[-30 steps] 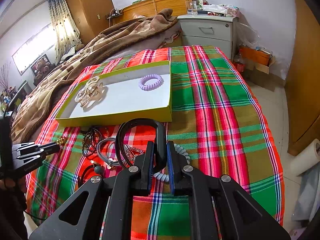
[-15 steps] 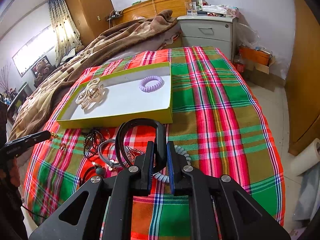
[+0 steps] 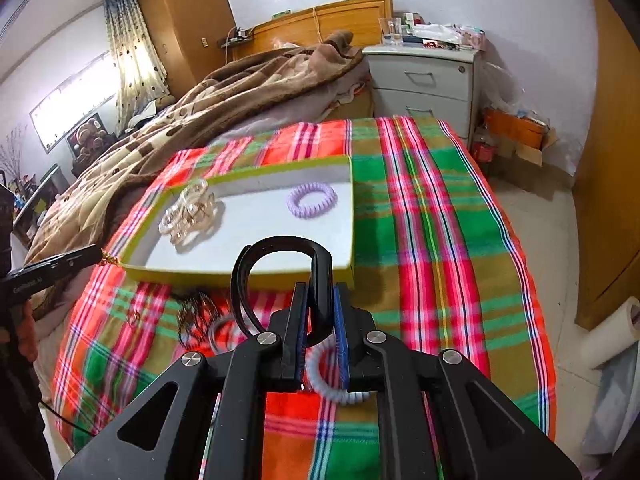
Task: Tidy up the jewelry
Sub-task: 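Lift the black band with the right gripper while the left gripper carries the gold chain to the box, then lower both items into the box and open both grippers, then move both grippers back toward the remaining jewelry, left toward the small ring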
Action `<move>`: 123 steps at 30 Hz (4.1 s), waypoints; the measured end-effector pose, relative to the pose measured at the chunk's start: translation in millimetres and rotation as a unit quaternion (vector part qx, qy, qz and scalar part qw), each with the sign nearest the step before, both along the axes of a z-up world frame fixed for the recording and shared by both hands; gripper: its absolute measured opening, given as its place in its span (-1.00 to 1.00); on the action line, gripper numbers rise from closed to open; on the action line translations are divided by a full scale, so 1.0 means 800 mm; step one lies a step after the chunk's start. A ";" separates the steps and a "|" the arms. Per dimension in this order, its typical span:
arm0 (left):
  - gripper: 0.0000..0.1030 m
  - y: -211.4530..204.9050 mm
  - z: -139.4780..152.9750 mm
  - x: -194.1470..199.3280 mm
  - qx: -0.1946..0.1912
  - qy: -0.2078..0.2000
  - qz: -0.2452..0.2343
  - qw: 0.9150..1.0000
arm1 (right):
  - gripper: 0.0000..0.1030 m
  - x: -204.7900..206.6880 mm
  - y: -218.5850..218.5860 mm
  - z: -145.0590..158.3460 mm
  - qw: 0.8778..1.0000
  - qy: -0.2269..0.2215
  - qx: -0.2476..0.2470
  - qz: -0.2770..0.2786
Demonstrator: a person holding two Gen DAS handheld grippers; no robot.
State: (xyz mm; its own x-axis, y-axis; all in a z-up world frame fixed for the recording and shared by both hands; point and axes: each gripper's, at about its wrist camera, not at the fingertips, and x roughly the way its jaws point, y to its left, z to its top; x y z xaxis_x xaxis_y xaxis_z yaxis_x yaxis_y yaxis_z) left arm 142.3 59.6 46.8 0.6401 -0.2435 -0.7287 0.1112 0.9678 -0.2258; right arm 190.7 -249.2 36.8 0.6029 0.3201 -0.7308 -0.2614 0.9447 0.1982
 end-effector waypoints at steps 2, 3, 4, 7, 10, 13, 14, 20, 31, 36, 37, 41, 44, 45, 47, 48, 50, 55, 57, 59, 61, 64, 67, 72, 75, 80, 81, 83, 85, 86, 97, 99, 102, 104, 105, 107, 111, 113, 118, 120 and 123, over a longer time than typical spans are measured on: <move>-0.82 0.002 0.002 0.009 0.002 -0.001 0.001 1.000 | -0.75 0.010 0.005 0.006 1.000 -0.004 -0.001 0.005; -0.82 0.003 0.003 0.013 0.002 -0.001 0.002 1.000 | -0.75 0.013 0.008 0.008 1.000 -0.005 -0.002 0.006; -0.82 0.004 0.003 0.017 -0.001 -0.001 0.004 1.000 | -0.75 0.022 0.012 0.012 1.000 -0.007 -0.002 0.009; -0.82 0.005 0.002 0.028 0.001 0.000 0.004 1.000 | -0.75 0.042 0.022 0.017 1.000 -0.006 -0.001 0.020; -0.82 0.004 -0.002 0.036 0.001 0.002 0.007 1.000 | -0.75 0.066 0.038 0.018 0.999 -0.003 -0.003 0.034; -0.82 0.003 -0.009 0.042 0.007 0.006 0.011 1.000 | -0.75 0.093 0.059 0.015 0.999 0.007 -0.010 0.049; -0.82 0.003 -0.011 0.044 0.004 0.009 0.011 1.000 | -0.75 0.101 0.064 0.013 0.998 0.009 -0.011 0.055; -0.82 0.004 -0.028 0.053 0.012 0.018 0.020 1.000 | -0.75 0.142 0.095 -0.004 0.997 0.034 -0.015 0.069; -0.82 0.000 -0.052 0.067 0.022 0.036 0.017 0.999 | -0.75 0.181 0.135 -0.037 0.993 0.068 -0.042 0.083; -0.82 -0.004 -0.063 0.071 0.026 0.048 0.014 0.998 | -0.75 0.190 0.145 -0.048 0.991 0.076 -0.062 0.087; -0.82 -0.004 -0.065 0.071 0.026 0.051 0.014 0.998 | -0.75 0.191 0.147 -0.050 0.991 0.076 -0.068 0.090; -0.82 -0.004 -0.071 0.072 0.028 0.057 0.012 0.998 | -0.75 0.194 0.149 -0.056 0.990 0.082 -0.075 0.092; -0.82 -0.005 -0.073 0.073 0.027 0.059 0.012 0.998 | -0.75 0.195 0.151 -0.059 0.989 0.084 -0.077 0.093; -0.82 -0.005 -0.073 0.073 0.025 0.059 0.013 0.998 | -0.75 0.196 0.151 -0.059 0.989 0.085 -0.078 0.094; -0.82 -0.006 -0.072 0.074 0.025 0.060 0.012 0.998 | -0.75 0.196 0.152 -0.059 0.989 0.086 -0.077 0.094; -0.82 -0.007 -0.073 0.074 0.025 0.061 0.010 0.998 | -0.75 0.196 0.152 -0.059 0.989 0.086 -0.078 0.095; -0.82 -0.007 -0.074 0.076 0.025 0.064 0.010 0.998 | -0.75 0.196 0.152 -0.060 0.988 0.089 -0.078 0.098; -0.81 -0.007 -0.074 0.076 0.023 0.065 0.010 0.998 | -0.75 0.198 0.158 -0.062 0.987 0.088 -0.085 0.099; -0.78 -0.007 -0.074 0.076 0.023 0.064 0.010 0.998 | -0.75 0.198 0.158 -0.061 0.987 0.088 -0.084 0.100; -0.60 -0.008 -0.074 0.077 0.022 0.063 0.008 0.998 | -0.75 0.198 0.159 -0.062 0.987 0.088 -0.085 0.101; -0.60 -0.008 -0.075 0.078 0.019 0.064 0.007 0.998 | -0.75 0.199 0.159 -0.062 0.988 0.089 -0.083 0.099; -0.59 -0.008 -0.075 0.078 0.021 0.064 0.008 0.998 | -0.74 0.199 0.159 -0.061 0.988 0.088 -0.079 0.096; -0.56 -0.008 -0.075 0.079 0.021 0.064 0.008 0.998 | -0.74 0.199 0.157 -0.057 0.989 0.086 -0.074 0.093; -0.34 -0.008 -0.070 0.078 0.020 0.061 0.007 0.998 | -0.67 0.196 0.152 -0.048 0.991 0.077 -0.068 0.088; -0.31 -0.010 -0.064 0.072 0.017 0.057 0.005 0.998 | -0.66 0.191 0.147 -0.039 0.992 0.069 -0.059 0.084; -0.28 -0.010 -0.044 0.050 0.012 0.036 -0.002 0.999 | -0.64 0.173 0.134 -0.022 0.995 0.054 -0.043 0.076; -0.28 -0.009 -0.040 0.044 0.012 0.032 -0.002 0.999 | -0.64 0.168 0.132 -0.019 0.995 0.050 -0.037 0.075; -0.28 -0.006 -0.036 0.034 0.011 0.030 -0.001 0.999 | -0.63 0.154 0.123 -0.010 0.996 0.041 -0.028 0.071; -0.27 -0.004 -0.034 0.022 0.017 0.028 -0.005 0.999 | -0.60 0.140 0.118 -0.002 0.997 0.033 -0.024 0.068; -0.27 -0.004 -0.034 0.016 0.020 0.029 -0.006 0.999 | -0.53 0.133 0.114 0.001 0.997 0.028 -0.021 0.066; -0.24 -0.009 -0.058 -0.026 0.035 0.050 -0.010 0.998 | -0.35 0.052 0.066 0.018 0.999 0.006 0.002 0.038; -0.23 -0.010 -0.062 -0.031 0.035 0.054 -0.014 0.998 | -0.35 0.040 0.059 0.019 0.999 0.001 0.002 0.034; -0.23 -0.015 -0.070 -0.037 0.059 0.052 -0.014 0.997 | -0.35 0.021 0.051 0.017 1.000 -0.002 0.004 0.026; -0.23 -0.017 -0.075 -0.037 0.070 0.054 -0.012 0.996 | -0.35 0.006 0.047 0.013 1.000 -0.002 0.006 0.024; -0.23 -0.017 -0.077 -0.037 0.068 0.057 -0.015 0.996 | -0.35 0.000 0.046 0.011 1.000 -0.003 0.003 0.021; -0.23 -0.019 -0.080 -0.037 0.071 0.057 -0.018 0.996 | -0.35 -0.012 0.044 0.007 1.000 -0.003 -0.001 0.016; -0.23 -0.026 -0.083 -0.036 0.083 0.053 -0.026 0.995 | -0.35 -0.033 0.040 -0.007 1.000 0.006 -0.009 0.014; -0.23 -0.029 -0.083 -0.034 0.085 0.049 -0.030 0.995 | -0.35 -0.040 0.040 -0.014 1.000 0.011 -0.017 0.011; -0.24 -0.034 -0.085 -0.029 0.100 0.045 -0.028 0.994 | -0.35 -0.049 0.034 -0.023 1.000 0.018 -0.014 0.004; -0.24 -0.037 -0.085 -0.029 0.109 0.043 -0.031 0.993 | -0.35 -0.052 0.032 -0.025 1.000 0.020 -0.015 0.002; -0.25 -0.037 -0.085 -0.031 0.109 0.040 -0.030 0.993 | -0.35 -0.055 0.031 -0.026 1.000 0.020 -0.018 -0.001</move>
State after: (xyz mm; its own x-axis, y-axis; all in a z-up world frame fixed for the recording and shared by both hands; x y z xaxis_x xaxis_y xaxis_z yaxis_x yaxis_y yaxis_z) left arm 117.2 30.3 -21.5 0.5676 -0.1093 -0.8160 0.1596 0.9870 -0.0212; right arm 146.4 -224.3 15.9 0.5740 0.2931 -0.7646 -0.2531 0.9515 0.1748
